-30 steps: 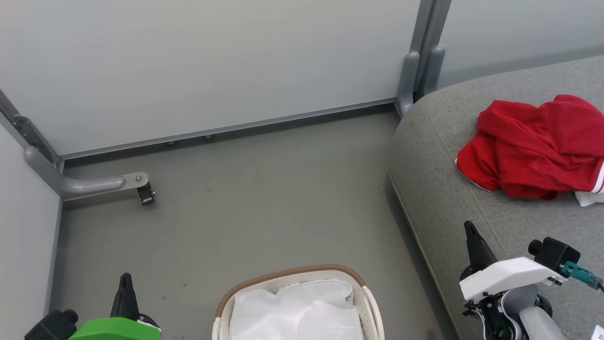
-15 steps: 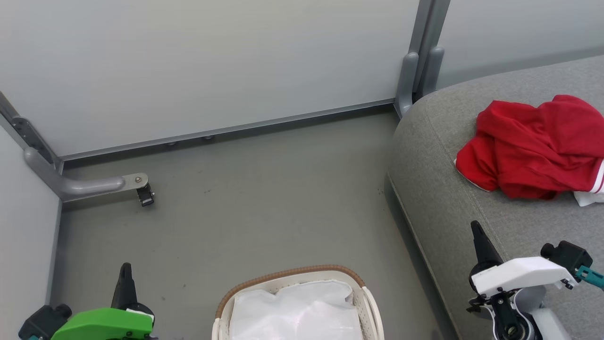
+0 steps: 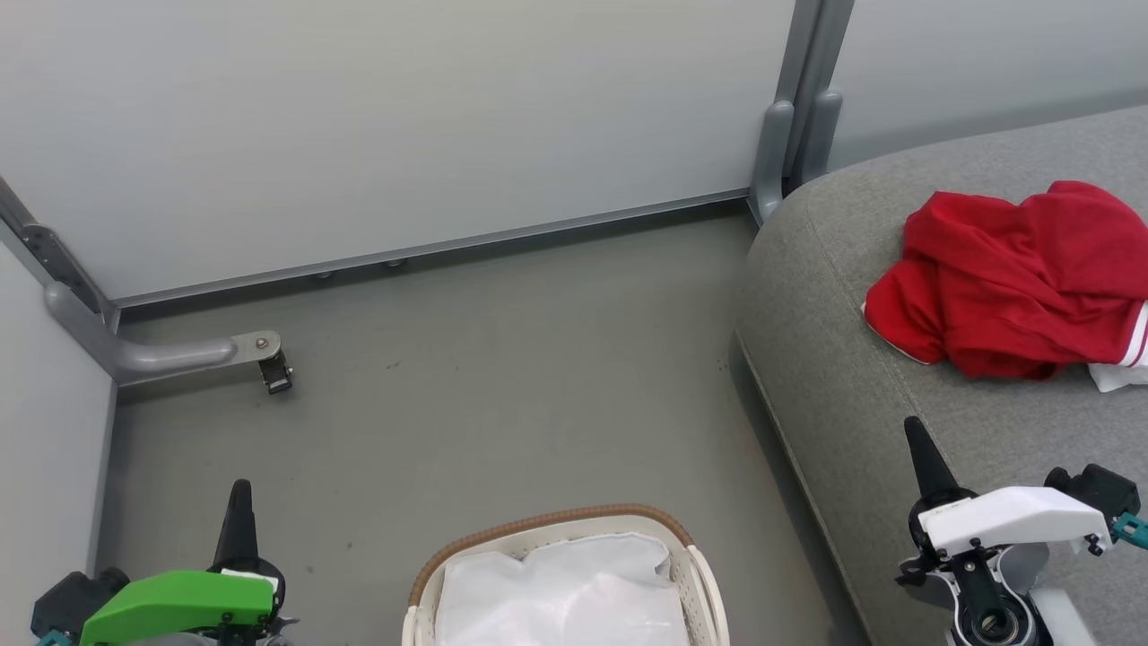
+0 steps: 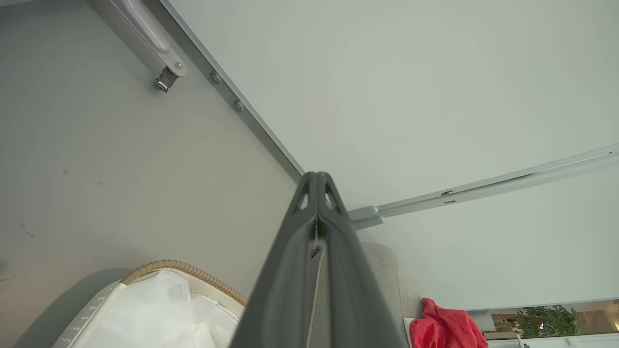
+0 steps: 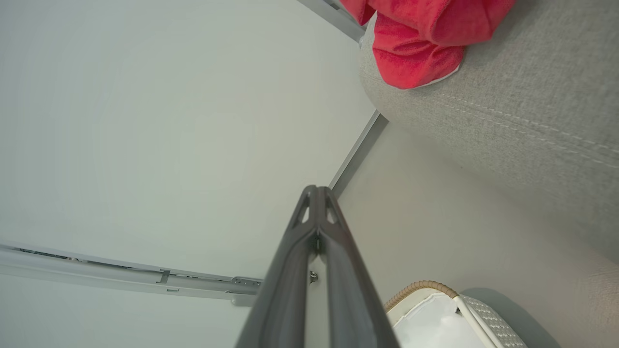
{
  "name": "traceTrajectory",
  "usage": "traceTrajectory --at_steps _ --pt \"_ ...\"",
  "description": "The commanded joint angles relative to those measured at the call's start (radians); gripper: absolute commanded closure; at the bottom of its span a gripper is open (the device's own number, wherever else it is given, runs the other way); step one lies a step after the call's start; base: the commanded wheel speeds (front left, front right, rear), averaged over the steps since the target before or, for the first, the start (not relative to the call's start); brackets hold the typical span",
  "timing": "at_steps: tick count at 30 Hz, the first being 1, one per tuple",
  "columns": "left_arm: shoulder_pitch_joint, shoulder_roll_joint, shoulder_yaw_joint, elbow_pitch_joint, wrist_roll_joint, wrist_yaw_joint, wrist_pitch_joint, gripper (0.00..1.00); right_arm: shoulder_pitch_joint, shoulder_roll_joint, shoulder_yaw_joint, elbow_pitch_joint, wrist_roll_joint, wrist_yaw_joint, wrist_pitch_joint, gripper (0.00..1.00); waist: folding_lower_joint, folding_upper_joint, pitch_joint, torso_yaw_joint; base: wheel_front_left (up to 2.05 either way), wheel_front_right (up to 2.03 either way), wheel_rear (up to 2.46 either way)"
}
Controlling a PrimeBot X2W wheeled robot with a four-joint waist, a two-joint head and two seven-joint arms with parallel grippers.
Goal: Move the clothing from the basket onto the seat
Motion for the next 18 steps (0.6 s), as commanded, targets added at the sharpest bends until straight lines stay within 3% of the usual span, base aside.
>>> traceTrajectory --at_steps 1,18 --pt "-0.029 0.008 0.005 -0.012 -0.031 -0.005 0.006 1.00 0.000 -0.005 -0.008 -0.015 0.030 0.000 0.009 1.00 0.0000 0.0007 0.000 0.000 0.00 0.00 0.00" --pt "-0.049 0.009 0.009 -0.030 -0.184 -0.010 0.047 1.00 0.010 -0.006 -0.034 -0.037 0.183 0.000 0.050 1.00 0.0000 0.0009 -0.003 -0.003 0.00 0.00 0.00"
